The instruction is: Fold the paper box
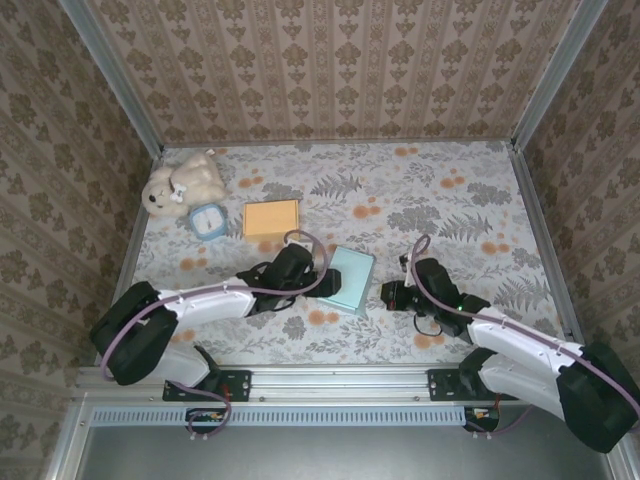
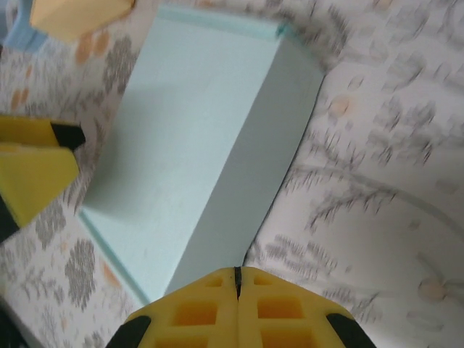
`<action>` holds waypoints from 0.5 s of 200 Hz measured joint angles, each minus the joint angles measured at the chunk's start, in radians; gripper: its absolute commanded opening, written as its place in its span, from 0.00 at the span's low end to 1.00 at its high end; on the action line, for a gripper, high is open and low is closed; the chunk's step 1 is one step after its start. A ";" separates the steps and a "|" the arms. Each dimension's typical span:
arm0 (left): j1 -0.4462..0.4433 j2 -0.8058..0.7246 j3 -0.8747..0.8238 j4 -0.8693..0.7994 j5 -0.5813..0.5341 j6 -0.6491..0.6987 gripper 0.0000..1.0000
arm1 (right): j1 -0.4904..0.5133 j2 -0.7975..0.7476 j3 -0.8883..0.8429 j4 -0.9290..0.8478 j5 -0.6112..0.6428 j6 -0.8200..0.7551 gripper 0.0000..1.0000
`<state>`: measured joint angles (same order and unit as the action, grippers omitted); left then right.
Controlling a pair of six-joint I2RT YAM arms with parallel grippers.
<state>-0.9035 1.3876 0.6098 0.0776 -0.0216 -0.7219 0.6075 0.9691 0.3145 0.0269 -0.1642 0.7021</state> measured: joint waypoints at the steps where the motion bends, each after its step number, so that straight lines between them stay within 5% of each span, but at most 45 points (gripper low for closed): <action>1: -0.002 -0.002 -0.003 0.003 0.000 -0.002 0.98 | 0.005 -0.003 -0.002 -0.002 0.002 0.002 0.00; 100: -0.093 -0.006 -0.038 0.059 -0.055 -0.065 0.96 | 0.133 -0.084 -0.123 -0.035 0.061 0.072 0.00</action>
<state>-0.9962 1.3815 0.5716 0.1368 -0.0769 -0.7868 0.7406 0.8852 0.1917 -0.0078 -0.1036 0.7746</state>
